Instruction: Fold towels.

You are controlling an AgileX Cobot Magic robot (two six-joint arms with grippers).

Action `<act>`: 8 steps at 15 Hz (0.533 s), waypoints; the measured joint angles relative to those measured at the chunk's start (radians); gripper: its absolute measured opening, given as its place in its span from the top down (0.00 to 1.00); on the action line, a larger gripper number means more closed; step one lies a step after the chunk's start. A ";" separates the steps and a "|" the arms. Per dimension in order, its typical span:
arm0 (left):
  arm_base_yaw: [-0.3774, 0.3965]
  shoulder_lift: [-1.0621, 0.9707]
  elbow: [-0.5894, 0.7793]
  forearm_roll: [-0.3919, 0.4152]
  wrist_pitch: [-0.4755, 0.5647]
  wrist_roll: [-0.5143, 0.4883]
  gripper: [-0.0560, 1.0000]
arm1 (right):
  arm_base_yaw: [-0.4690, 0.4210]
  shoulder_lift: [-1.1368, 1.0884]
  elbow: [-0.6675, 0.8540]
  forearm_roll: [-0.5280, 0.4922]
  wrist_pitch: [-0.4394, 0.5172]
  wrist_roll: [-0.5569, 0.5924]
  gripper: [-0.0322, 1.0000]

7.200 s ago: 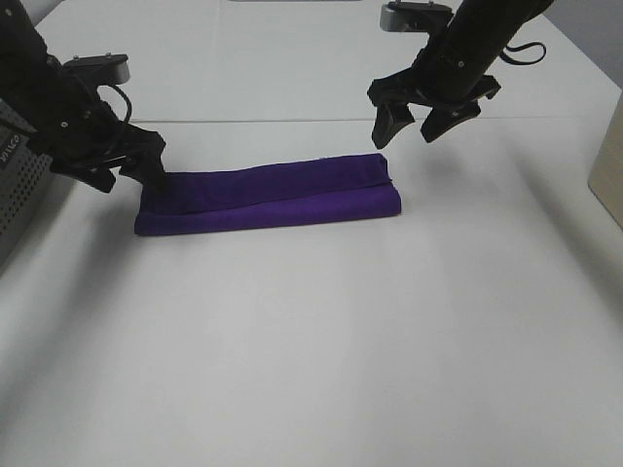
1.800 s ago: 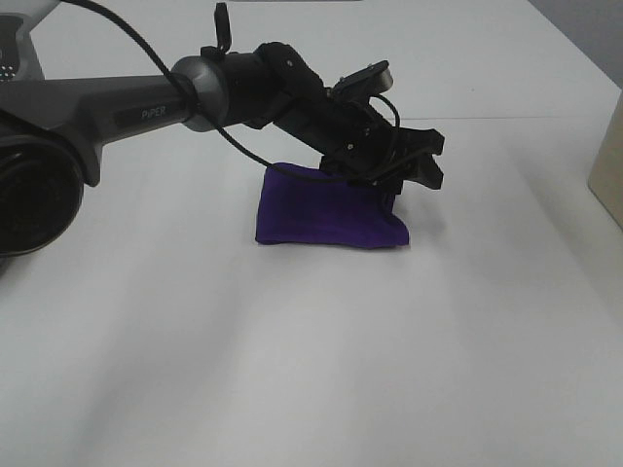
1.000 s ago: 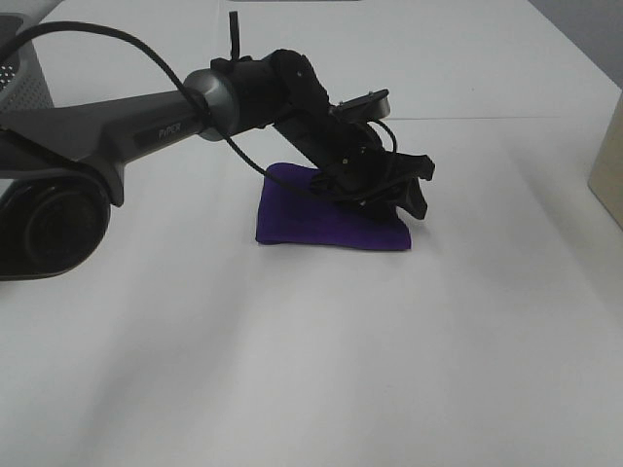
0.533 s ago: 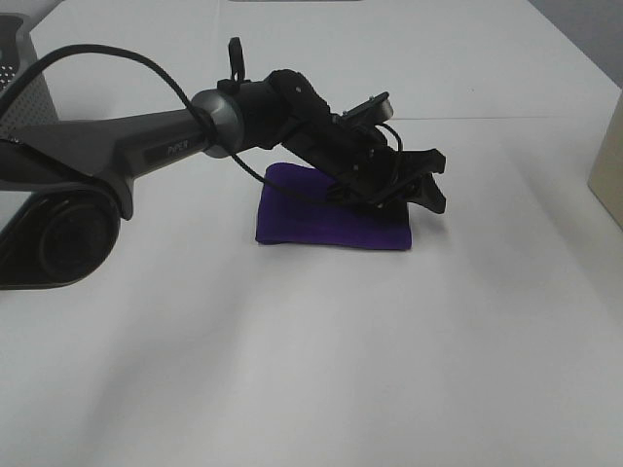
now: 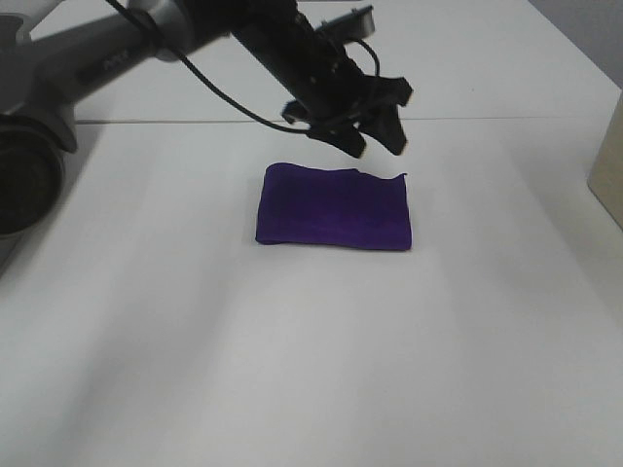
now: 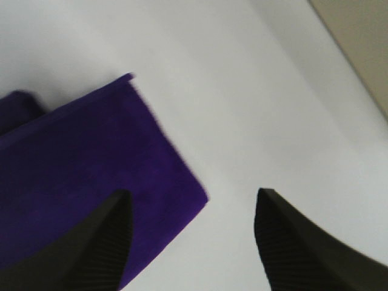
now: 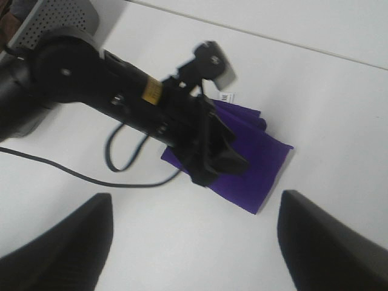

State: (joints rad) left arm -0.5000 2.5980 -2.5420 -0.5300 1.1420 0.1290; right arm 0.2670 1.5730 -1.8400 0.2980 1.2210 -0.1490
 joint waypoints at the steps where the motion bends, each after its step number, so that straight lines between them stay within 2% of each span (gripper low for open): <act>1: 0.037 -0.066 -0.035 0.159 0.058 -0.100 0.42 | 0.000 -0.022 0.000 -0.068 0.000 0.051 0.26; 3: 0.056 -0.114 -0.036 0.217 0.065 -0.129 0.42 | 0.000 -0.035 0.000 -0.194 0.000 0.126 0.26; 6: 0.111 -0.219 -0.036 0.351 0.070 -0.138 0.39 | -0.005 -0.037 0.000 -0.368 0.000 0.205 0.26; 8: 0.180 -0.327 0.001 0.423 0.070 -0.138 0.35 | -0.065 -0.053 0.000 -0.357 0.000 0.214 0.28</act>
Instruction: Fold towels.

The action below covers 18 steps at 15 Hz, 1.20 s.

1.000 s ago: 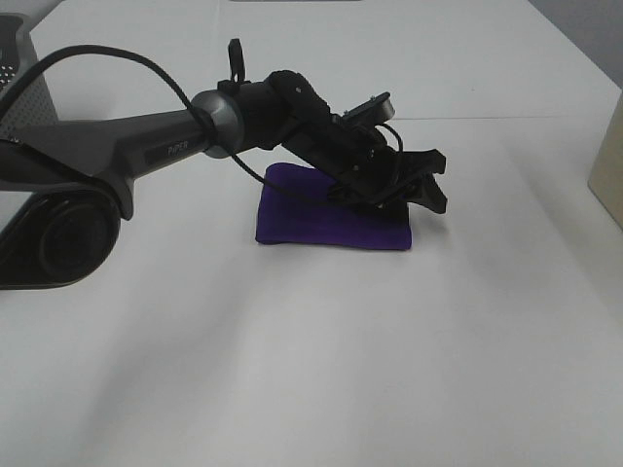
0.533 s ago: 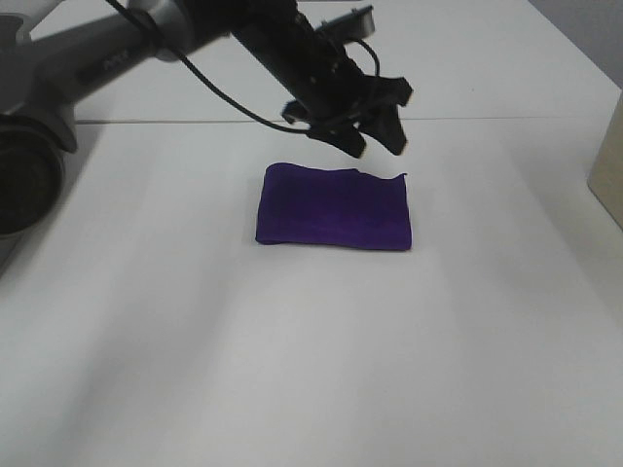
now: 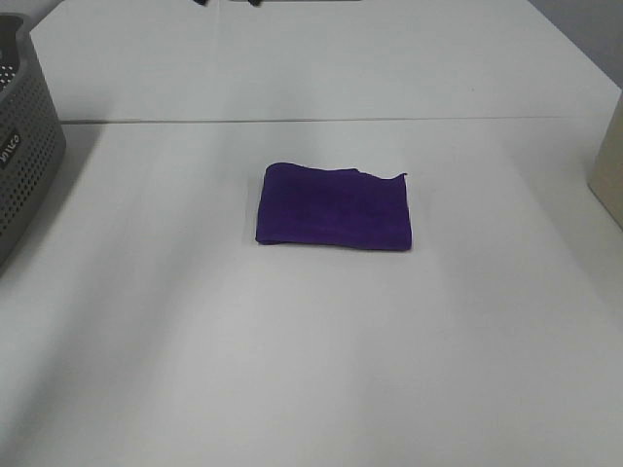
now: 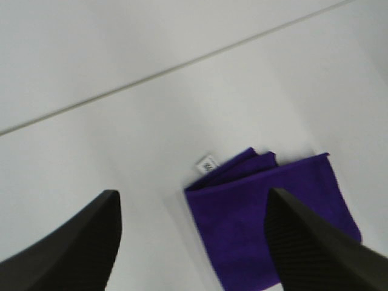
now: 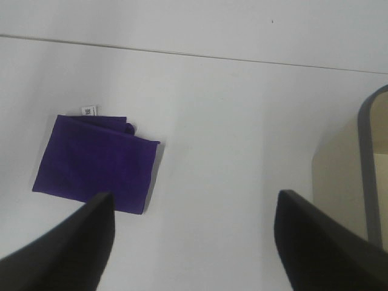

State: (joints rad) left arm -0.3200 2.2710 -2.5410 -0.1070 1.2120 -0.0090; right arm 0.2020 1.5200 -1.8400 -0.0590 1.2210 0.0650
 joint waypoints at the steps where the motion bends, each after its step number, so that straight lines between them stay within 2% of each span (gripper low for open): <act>1: 0.042 -0.072 0.067 0.038 -0.002 -0.001 0.35 | -0.067 -0.013 0.000 0.030 0.000 0.001 0.28; 2: 0.059 -0.107 0.108 0.050 -0.002 -0.001 0.35 | -0.096 -0.020 0.000 0.042 0.000 0.001 0.28; 3: 0.103 -0.201 0.227 0.067 -0.002 0.000 0.35 | -0.161 -0.043 0.000 0.059 0.000 -0.004 0.28; 5: 0.166 -0.391 0.492 0.077 -0.001 0.035 0.35 | -0.210 -0.126 0.038 0.087 -0.002 -0.028 0.28; 6: 0.203 -0.597 0.749 0.078 0.000 0.066 0.35 | -0.214 -0.265 0.189 0.118 -0.002 -0.029 0.28; 8: 0.216 -0.863 1.032 0.107 -0.001 0.068 0.35 | -0.214 -0.429 0.377 0.128 -0.002 -0.057 0.28; 11: 0.216 -1.213 1.362 0.214 -0.059 0.009 0.35 | -0.214 -0.686 0.660 0.087 0.000 -0.082 0.28; 15: 0.216 -1.590 1.594 0.351 -0.087 -0.026 0.35 | -0.214 -1.013 0.955 0.077 0.001 -0.102 0.28; 18: 0.216 -1.868 1.740 0.365 -0.080 -0.026 0.35 | -0.214 -1.299 1.113 0.078 0.001 -0.106 0.28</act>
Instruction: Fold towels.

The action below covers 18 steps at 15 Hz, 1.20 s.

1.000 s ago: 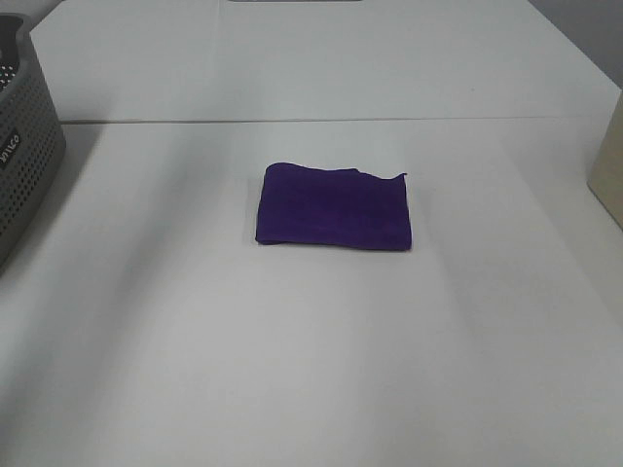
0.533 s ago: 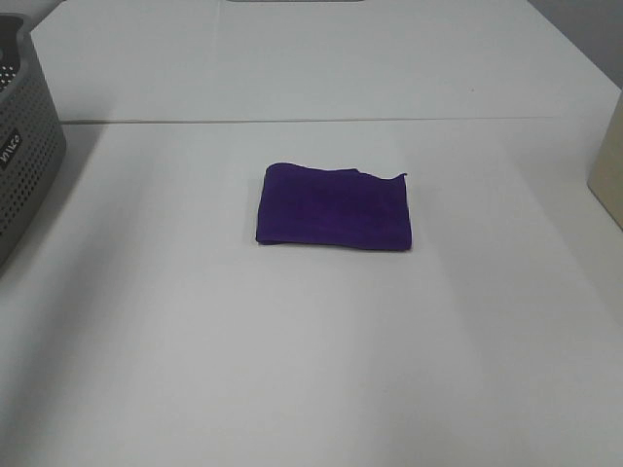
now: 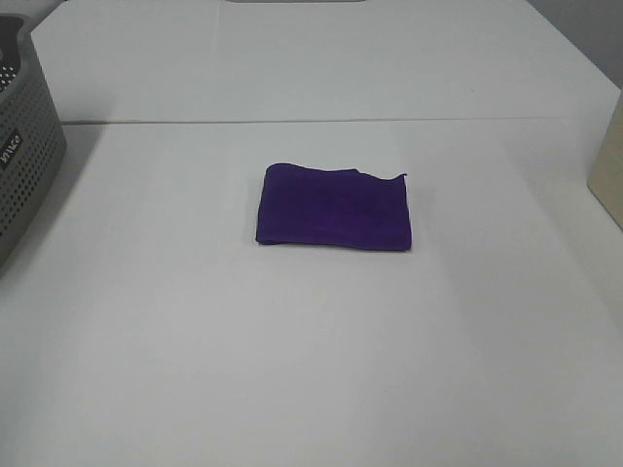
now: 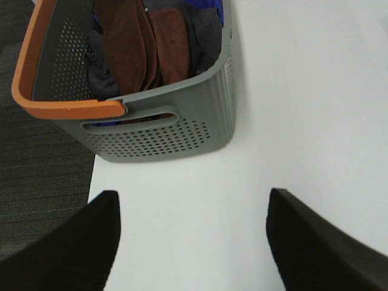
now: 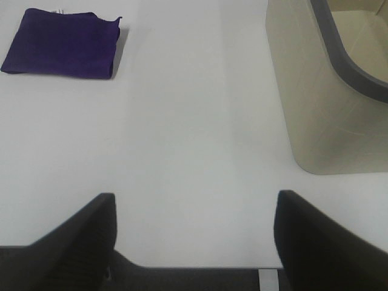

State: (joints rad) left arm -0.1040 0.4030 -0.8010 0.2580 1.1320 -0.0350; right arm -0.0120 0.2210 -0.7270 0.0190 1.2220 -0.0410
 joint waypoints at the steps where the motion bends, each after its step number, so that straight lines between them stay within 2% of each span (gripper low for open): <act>1: 0.000 -0.074 0.041 0.000 0.013 0.000 0.35 | 0.000 -0.077 0.030 0.000 0.001 -0.004 0.28; 3: 0.000 -0.226 0.116 0.000 0.042 0.000 0.35 | 0.000 -0.210 0.078 0.000 0.003 -0.045 0.28; 6: 0.000 -0.403 0.217 -0.034 0.044 -0.017 0.35 | 0.000 -0.225 0.128 0.000 0.006 -0.063 0.28; 7: 0.000 -0.407 0.259 -0.075 0.025 -0.012 0.35 | 0.000 -0.225 0.170 0.000 -0.018 -0.064 0.28; 8: 0.000 -0.409 0.278 -0.092 -0.035 -0.006 0.35 | 0.000 -0.225 0.183 0.002 -0.047 -0.069 0.28; 10: 0.000 -0.409 0.293 -0.117 -0.071 0.009 0.35 | 0.000 -0.225 0.208 0.006 -0.143 -0.074 0.28; 18: 0.000 -0.409 0.293 -0.180 -0.079 0.035 0.35 | 0.000 -0.225 0.222 0.008 -0.159 -0.074 0.28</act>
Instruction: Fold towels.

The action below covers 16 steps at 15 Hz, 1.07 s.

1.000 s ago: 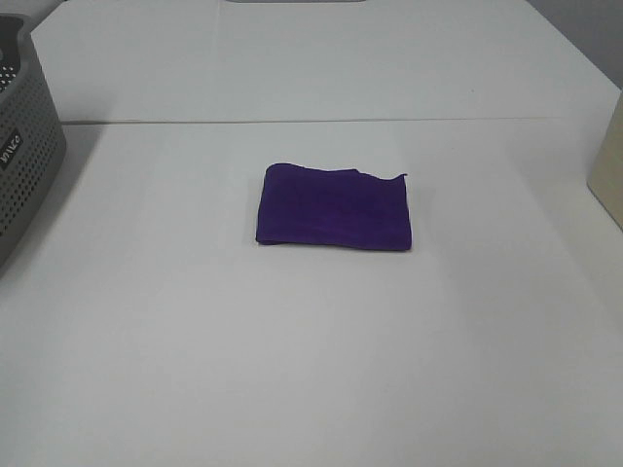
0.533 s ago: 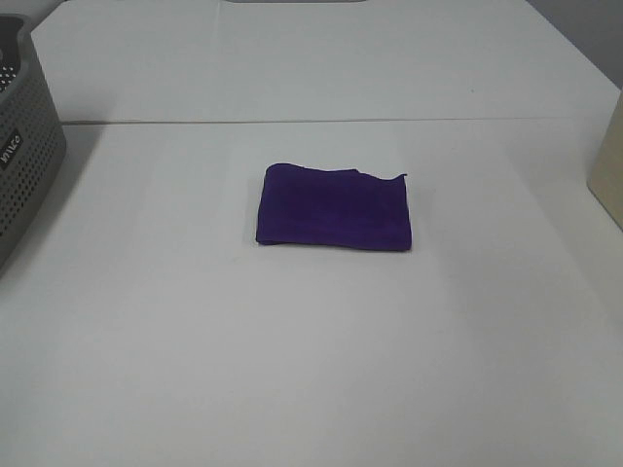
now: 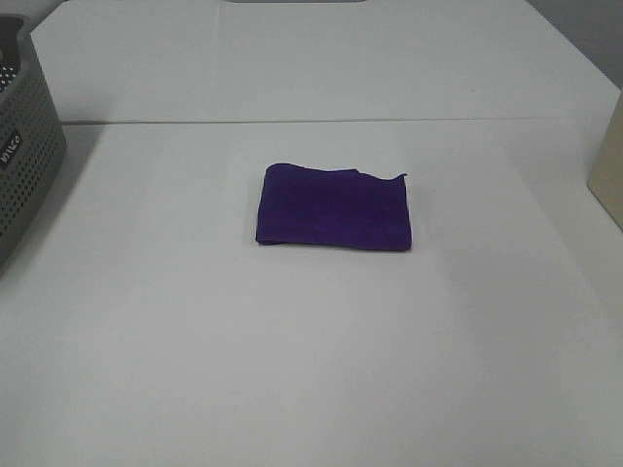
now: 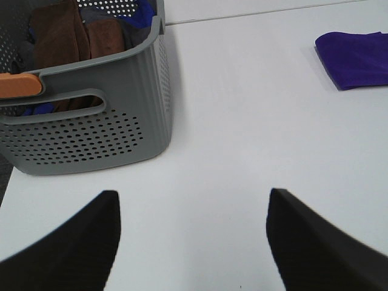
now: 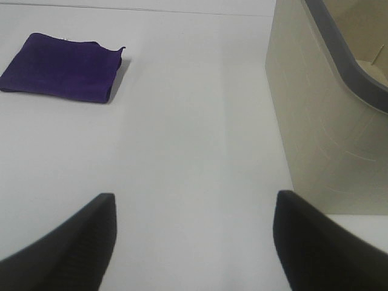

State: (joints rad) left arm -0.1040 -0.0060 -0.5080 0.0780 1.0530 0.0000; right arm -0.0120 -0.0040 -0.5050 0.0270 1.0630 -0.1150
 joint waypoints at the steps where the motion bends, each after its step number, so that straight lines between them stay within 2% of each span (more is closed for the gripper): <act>1: 0.000 0.000 0.000 0.000 0.000 0.000 0.35 | 0.000 0.000 0.002 0.000 0.000 0.000 0.28; 5: 0.000 0.000 0.000 -0.006 0.000 0.000 0.35 | 0.000 0.000 0.003 0.000 0.000 0.000 0.28; 7: 0.000 0.000 0.000 -0.051 0.000 0.000 0.35 | 0.000 0.000 0.003 0.000 0.000 0.000 0.28; 16: 0.000 0.000 0.000 -0.057 -0.001 0.000 0.35 | 0.000 0.000 0.003 0.000 0.000 0.000 0.28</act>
